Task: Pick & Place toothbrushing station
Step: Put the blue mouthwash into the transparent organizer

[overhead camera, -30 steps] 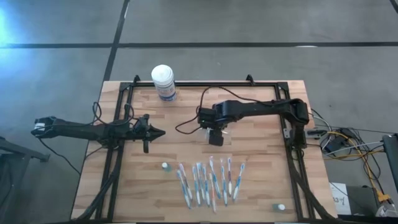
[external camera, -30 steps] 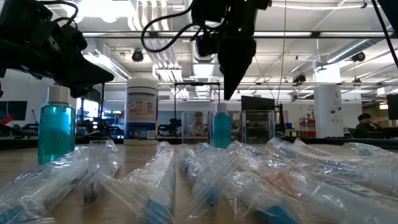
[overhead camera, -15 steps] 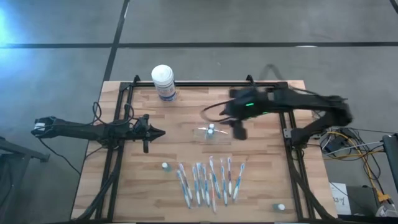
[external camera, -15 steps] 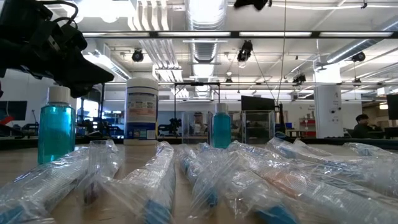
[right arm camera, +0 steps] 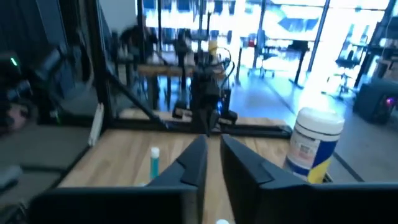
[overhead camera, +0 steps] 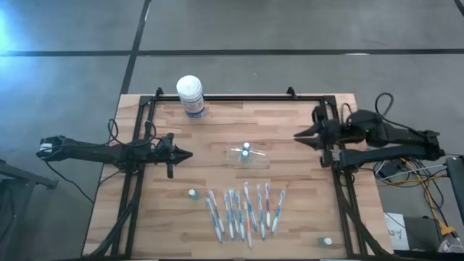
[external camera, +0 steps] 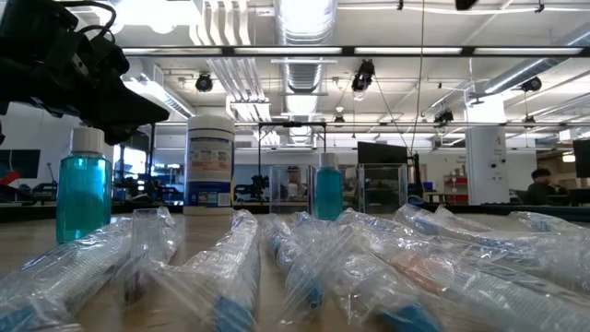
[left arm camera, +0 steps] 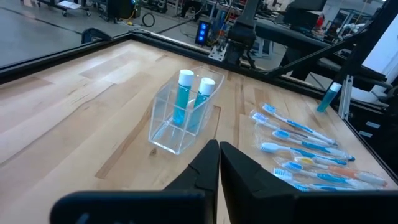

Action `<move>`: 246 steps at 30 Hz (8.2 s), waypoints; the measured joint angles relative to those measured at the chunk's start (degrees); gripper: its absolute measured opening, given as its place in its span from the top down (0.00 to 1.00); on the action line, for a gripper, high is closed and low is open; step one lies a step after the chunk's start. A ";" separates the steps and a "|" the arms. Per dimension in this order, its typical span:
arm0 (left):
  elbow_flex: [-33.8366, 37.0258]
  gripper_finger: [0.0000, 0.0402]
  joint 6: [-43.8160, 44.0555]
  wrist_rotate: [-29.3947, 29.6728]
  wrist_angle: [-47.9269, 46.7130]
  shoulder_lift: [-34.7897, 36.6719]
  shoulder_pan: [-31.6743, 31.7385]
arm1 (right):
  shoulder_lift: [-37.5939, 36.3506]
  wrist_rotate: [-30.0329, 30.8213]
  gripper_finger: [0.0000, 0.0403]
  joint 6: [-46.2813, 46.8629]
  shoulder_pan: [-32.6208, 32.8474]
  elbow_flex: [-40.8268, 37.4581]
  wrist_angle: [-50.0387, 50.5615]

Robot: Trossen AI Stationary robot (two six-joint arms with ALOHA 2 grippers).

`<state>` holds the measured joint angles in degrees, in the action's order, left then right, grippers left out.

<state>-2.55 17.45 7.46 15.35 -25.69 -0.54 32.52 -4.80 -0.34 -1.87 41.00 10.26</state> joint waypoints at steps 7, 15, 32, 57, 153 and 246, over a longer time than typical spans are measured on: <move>0.00 0.96 -0.13 1.91 0.00 0.00 0.04 | -12.06 -3.05 0.97 6.15 0.04 -14.91 -9.66; 0.00 0.97 -0.87 1.90 0.03 0.00 0.04 | -22.71 -2.77 0.97 7.92 0.13 -27.60 -16.79; -6.43 0.99 -2.40 -4.54 3.07 -0.09 -0.07 | -31.77 -2.57 0.97 7.46 0.12 -37.69 -18.54; -64.87 0.99 5.68 17.85 -57.27 -24.96 -13.94 | -31.66 -2.64 0.97 4.23 0.13 -39.31 -18.99; -68.28 0.48 35.57 1.63 -77.51 -65.83 -26.56 | -31.64 -2.62 0.97 4.22 0.11 -39.31 -16.50; -55.65 0.76 -13.88 12.43 -62.06 -25.68 -21.61 | -31.61 -0.99 0.97 2.67 0.09 -39.30 -16.49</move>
<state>-58.20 3.57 19.89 -46.71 -51.37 -22.14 0.91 -5.79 2.33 -1.78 1.70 -6.23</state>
